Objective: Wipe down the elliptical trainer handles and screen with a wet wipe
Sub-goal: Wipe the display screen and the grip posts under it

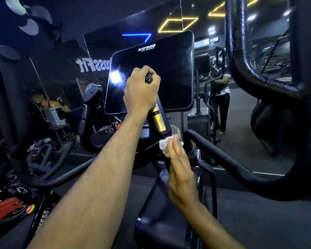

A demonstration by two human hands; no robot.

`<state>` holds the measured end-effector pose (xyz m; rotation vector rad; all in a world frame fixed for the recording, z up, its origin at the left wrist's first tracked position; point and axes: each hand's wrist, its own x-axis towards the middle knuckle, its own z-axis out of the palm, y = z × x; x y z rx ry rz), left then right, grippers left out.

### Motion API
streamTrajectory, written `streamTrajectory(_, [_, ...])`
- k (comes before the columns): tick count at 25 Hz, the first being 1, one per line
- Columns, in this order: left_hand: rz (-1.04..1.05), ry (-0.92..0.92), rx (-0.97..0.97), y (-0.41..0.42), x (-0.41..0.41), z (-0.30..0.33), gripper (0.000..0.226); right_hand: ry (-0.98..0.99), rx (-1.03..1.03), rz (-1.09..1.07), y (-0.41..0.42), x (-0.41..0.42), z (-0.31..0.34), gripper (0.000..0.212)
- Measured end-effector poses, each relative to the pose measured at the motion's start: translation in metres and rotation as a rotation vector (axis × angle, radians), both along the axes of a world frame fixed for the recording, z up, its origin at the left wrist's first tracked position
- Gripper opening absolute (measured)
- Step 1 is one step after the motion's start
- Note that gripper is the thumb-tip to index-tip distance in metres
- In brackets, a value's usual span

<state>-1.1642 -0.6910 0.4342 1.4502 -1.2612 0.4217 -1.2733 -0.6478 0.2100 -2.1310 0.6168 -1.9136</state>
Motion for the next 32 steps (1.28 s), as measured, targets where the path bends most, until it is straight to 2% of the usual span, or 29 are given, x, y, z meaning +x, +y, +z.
streamTrajectory(1, [0.001,-0.002,-0.003,0.0,0.0,0.0,0.017,-0.045,0.034,-0.007,-0.005,-0.007,-0.009,0.069])
streamTrajectory(4, [0.003,-0.01,-0.005,0.001,0.0,0.0,0.016,-0.194,0.327,0.031,-0.034,-0.023,-0.014,0.048])
streamTrajectory(6, [0.008,-0.01,-0.009,0.001,-0.001,0.0,0.015,-0.079,0.4,0.125,-0.056,-0.028,-0.009,0.044])
streamTrajectory(9, [0.002,-0.006,-0.005,0.002,-0.002,0.0,0.016,0.098,0.313,0.19,-0.081,-0.025,-0.004,0.04])
streamTrajectory(13, [-0.007,-0.017,0.01,0.007,-0.002,0.001,0.017,0.333,0.182,0.057,-0.106,-0.024,-0.007,0.032])
streamTrajectory(14, [-0.008,-0.015,0.011,0.007,-0.002,0.001,0.017,0.335,0.193,0.052,-0.105,-0.023,-0.008,0.034])
streamTrajectory(15, [-0.007,-0.014,0.01,0.007,-0.003,0.0,0.018,0.285,0.234,0.069,-0.098,-0.022,-0.006,0.038])
streamTrajectory(18, [-0.007,-0.007,0.005,0.007,-0.003,0.0,0.017,-0.037,0.487,0.203,-0.04,-0.013,0.006,0.056])
streamTrajectory(20, [-0.014,-0.007,0.0,0.006,-0.002,0.0,0.016,-0.141,0.6,0.254,-0.002,-0.009,0.02,0.056])
streamTrajectory(22, [-0.021,-0.011,-0.003,0.005,-0.003,-0.002,0.016,-0.144,0.636,0.231,0.009,-0.003,0.038,0.06])
streamTrajectory(26, [-0.066,-0.001,-0.033,0.003,0.0,-0.004,0.017,-0.105,0.561,0.187,0.008,0.012,0.056,0.067])
streamTrajectory(30, [-0.105,0.03,-0.061,-0.002,-0.01,-0.017,0.03,-0.168,0.464,0.132,-0.017,-0.007,-0.002,0.043])
streamTrajectory(32, [-0.146,0.118,-0.068,0.001,-0.022,-0.025,0.041,-0.098,0.451,0.046,-0.042,-0.02,-0.013,0.038])
